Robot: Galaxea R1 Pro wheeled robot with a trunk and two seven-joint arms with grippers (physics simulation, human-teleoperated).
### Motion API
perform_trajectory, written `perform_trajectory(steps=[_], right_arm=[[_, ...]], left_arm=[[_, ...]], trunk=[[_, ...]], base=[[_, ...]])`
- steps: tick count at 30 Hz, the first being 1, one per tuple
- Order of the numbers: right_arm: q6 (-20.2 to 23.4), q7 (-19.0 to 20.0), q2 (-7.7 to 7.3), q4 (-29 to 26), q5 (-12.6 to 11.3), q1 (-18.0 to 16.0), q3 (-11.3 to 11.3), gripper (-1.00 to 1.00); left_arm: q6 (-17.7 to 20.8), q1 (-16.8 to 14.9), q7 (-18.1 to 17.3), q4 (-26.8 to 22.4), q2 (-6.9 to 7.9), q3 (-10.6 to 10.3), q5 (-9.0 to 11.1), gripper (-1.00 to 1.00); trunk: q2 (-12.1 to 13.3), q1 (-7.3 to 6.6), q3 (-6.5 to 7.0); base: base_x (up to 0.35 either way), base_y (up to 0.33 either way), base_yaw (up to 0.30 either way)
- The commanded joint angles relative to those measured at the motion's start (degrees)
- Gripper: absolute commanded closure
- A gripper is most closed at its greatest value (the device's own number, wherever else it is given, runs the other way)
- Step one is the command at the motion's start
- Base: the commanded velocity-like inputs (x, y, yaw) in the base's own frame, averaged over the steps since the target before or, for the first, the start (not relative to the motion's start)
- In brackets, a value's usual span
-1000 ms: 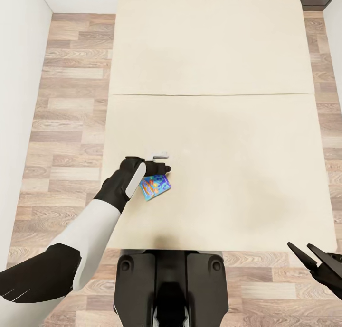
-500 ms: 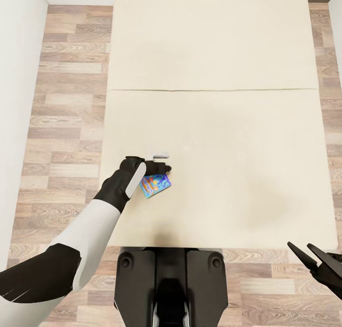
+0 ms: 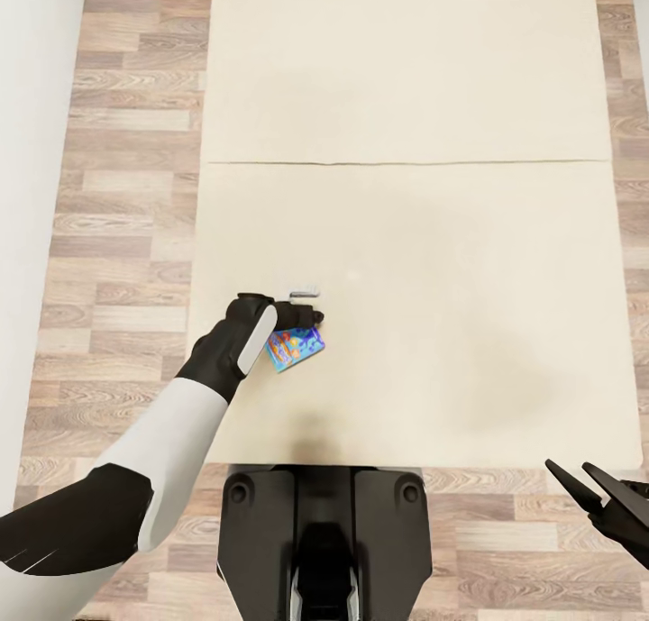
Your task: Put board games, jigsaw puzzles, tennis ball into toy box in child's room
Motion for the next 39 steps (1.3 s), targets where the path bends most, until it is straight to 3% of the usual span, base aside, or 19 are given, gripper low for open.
perform_trajectory(steps=[1, 39], right_arm=[[0.4, 0.0, -0.01, 0.0, -0.1, 0.0, 0.0, -1.00], [0.4, 0.1, -0.09, 0.0, -0.2, 0.0, 0.0, -1.00]], left_arm=[[-0.9, 0.0, -0.5, 1.9, 0.00, -0.1, 1.6, -1.00], [-0.9, 0.0, -0.5, 1.9, 0.00, -0.1, 1.5, -1.00]], trunk=[[0.0, 0.10, -0.12], [0.0, 0.10, -0.29]], base=[[0.000, 0.000, 0.000], [-0.076, 0.000, 0.000]])
